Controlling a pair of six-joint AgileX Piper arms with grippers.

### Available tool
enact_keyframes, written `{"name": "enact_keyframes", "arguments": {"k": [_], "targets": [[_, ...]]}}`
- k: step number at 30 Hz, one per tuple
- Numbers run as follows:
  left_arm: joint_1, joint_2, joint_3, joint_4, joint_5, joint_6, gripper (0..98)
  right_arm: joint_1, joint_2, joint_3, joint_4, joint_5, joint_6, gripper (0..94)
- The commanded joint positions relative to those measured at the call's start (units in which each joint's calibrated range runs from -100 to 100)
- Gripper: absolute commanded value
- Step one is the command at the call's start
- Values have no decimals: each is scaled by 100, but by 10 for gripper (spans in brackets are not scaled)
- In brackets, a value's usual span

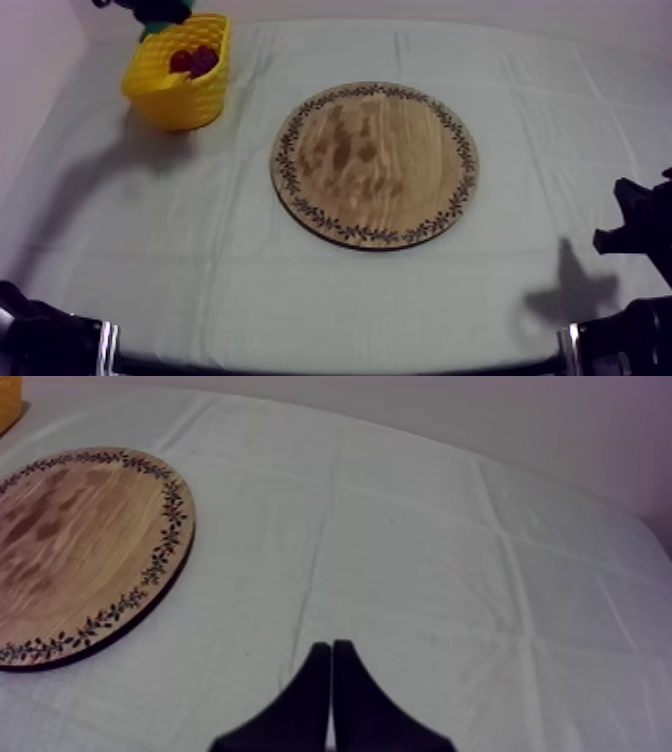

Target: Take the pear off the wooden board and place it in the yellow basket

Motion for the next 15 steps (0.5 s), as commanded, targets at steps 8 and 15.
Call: {"name": "enact_keyframes", "arguments": {"k": [8,15], "targets": [[-559,574,-1122,-224,141,622,553,4,-5,5,2,5,-2,3],[-703,1263,-1607,-381,67,1173,530,4,-5,5,2,5,-1,3]]}}
